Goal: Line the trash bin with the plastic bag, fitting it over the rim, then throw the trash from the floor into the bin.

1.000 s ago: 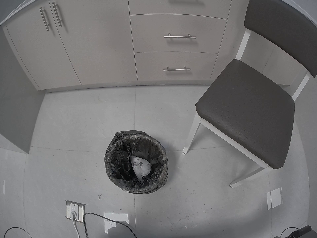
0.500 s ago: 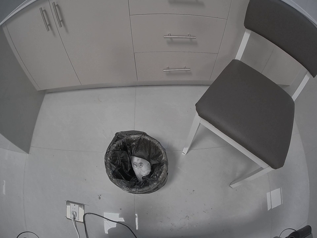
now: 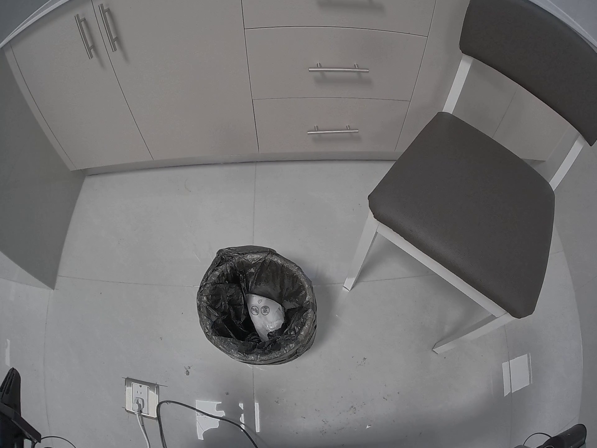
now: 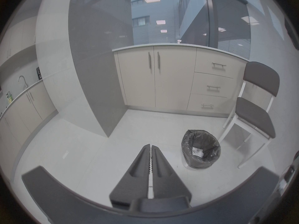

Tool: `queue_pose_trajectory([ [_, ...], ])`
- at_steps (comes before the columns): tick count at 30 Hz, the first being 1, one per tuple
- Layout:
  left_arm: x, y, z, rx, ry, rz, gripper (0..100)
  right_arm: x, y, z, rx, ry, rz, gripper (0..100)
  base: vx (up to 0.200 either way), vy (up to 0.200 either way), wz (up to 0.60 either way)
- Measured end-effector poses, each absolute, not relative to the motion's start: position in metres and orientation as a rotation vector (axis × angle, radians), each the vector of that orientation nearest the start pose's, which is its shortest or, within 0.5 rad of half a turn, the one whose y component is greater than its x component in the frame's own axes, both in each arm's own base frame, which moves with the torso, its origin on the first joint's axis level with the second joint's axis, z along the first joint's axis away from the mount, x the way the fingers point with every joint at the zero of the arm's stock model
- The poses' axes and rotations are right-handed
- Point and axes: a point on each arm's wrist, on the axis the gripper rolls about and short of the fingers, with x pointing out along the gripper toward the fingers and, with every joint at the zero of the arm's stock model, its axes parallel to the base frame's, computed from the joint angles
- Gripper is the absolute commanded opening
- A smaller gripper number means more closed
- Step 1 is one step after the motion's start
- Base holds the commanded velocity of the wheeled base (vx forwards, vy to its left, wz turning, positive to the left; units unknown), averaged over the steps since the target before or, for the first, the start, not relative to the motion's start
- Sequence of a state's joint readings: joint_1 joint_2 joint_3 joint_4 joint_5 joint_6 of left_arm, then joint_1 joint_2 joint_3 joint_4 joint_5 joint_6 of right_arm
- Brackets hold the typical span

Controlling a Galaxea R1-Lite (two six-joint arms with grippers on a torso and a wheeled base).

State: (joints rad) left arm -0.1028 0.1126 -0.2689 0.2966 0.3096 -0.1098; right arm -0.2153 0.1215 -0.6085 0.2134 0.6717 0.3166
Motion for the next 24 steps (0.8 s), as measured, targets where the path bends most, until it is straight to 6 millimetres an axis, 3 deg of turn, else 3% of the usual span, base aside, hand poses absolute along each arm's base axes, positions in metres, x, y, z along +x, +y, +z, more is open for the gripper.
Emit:
queue_pose_trajectory([
  [4,-0.025,0.01,0.099,-0.03,0.112,0.236,0,-0.068,0.029,0.19,0.222,-0.104,0.483,100,0.0,0.0,0.0],
  [8,-0.022,0.01,0.09,-0.018,0.121,0.242,0,-0.061,0.027,0.177,0.241,-0.059,0.479,100,0.0,0.0,0.0],
  [17,-0.02,0.003,0.086,-0.037,0.113,-0.067,0,-0.057,0.026,0.168,0.251,-0.035,0.475,100,0.0,0.0,0.0],
  [24,-0.019,0.004,0.085,-0.055,0.111,-0.067,0,-0.054,0.025,0.164,0.262,-0.022,0.453,100,0.0,0.0,0.0],
])
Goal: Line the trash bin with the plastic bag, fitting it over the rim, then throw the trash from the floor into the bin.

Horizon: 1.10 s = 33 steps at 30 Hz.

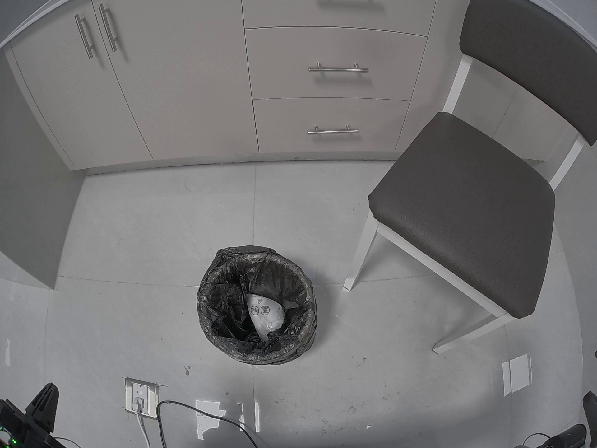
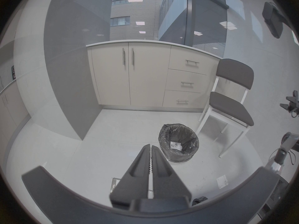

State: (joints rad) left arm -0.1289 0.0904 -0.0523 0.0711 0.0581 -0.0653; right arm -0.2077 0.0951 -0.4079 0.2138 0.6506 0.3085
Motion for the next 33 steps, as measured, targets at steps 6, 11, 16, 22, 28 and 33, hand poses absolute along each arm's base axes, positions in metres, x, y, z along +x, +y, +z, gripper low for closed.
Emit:
queue_pose_trajectory([
  [6,-0.017,0.004,0.082,-0.008,0.1,-0.183,0,-0.052,0.025,0.161,0.266,-0.015,0.44,100,0.0,0.0,0.0],
  [11,-0.017,0.004,0.081,-0.007,0.09,-0.218,0,-0.054,0.025,0.164,0.259,-0.025,0.44,100,0.0,0.0,0.0],
  [16,-0.016,0.004,0.081,0.003,0.087,-0.205,0,-0.055,0.025,0.165,0.222,-0.032,0.444,100,0.0,0.0,0.0],
  [22,-0.017,0.003,0.081,0.001,0.087,-0.158,0,-0.054,0.022,0.164,0.174,-0.027,0.486,100,0.0,0.0,0.0],
  [28,-0.017,0.003,0.082,-0.001,0.08,-0.126,0,-0.052,0.017,0.158,0.149,0.015,0.562,100,0.0,0.0,0.0],
  [33,-0.017,0.003,0.082,-0.001,0.077,-0.111,0,-0.051,0.014,0.139,0.116,0.071,0.604,100,0.0,0.0,0.0],
])
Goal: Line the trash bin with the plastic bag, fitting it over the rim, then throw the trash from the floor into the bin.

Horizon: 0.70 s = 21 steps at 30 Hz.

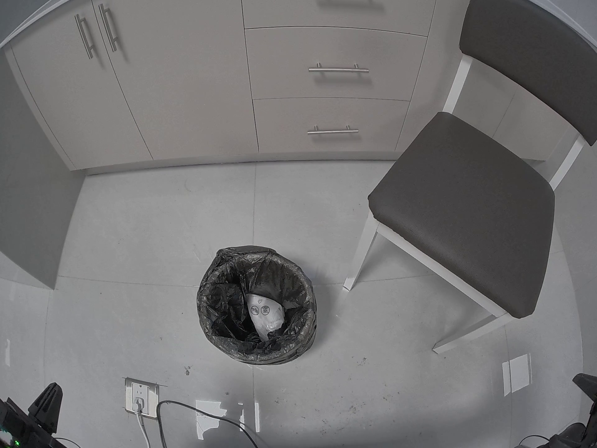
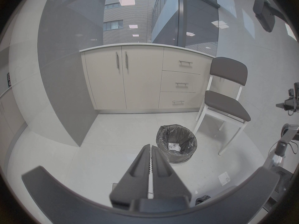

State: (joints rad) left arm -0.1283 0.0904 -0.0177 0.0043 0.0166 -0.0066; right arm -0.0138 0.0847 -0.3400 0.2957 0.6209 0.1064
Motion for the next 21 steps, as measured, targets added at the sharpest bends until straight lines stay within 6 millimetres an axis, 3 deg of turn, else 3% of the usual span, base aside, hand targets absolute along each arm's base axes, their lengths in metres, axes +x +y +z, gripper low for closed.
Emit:
queue_pose_trajectory([
  [10,-0.017,0.002,0.082,0.004,0.074,-0.082,0,-0.033,0.009,0.099,-0.008,0.005,0.42,100,0.0,0.0,0.0],
  [21,-0.022,0.0,0.08,0.003,0.016,0.011,0,-0.024,0.002,0.084,-0.038,-0.005,0.105,100,0.0,0.0,0.0],
])
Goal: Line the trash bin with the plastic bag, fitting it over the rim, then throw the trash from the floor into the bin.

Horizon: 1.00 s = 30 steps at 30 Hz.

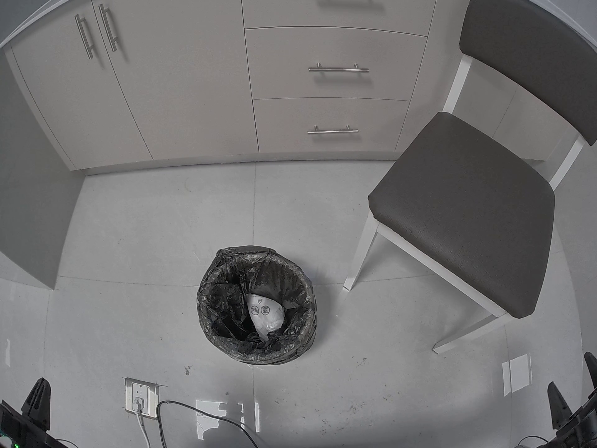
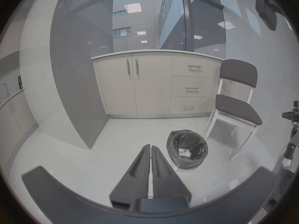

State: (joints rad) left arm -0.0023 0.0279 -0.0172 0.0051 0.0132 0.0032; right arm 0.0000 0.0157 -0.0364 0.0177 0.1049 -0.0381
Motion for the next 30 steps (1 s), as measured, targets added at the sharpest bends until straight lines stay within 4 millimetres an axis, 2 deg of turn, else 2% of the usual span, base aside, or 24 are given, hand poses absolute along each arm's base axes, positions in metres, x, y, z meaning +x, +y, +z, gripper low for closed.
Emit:
queue_pose_trajectory([
  [3,-0.0224,0.0003,0.0804,0.004,0.009,0.015,0,-0.0241,-0.0001,0.0833,-0.022,-0.002,-0.007,100,0.0,0.0,0.0],
  [6,-0.0227,0.0002,0.0802,0.005,0.007,0.017,0,-0.0238,-0.001,0.0821,-0.015,0.001,-0.044,100,0.0,0.0,0.0],
  [11,-0.0229,0.0002,0.0802,0.005,0.004,0.019,0,-0.0231,0.0001,0.0798,-0.02,0.01,0.006,100,0.0,0.0,0.0],
  [30,-0.0229,0.0003,0.0802,0.0,0.001,0.018,0,-0.023,0.0001,0.0796,0.003,0.008,0.007,100,0.0,0.0,0.0],
])
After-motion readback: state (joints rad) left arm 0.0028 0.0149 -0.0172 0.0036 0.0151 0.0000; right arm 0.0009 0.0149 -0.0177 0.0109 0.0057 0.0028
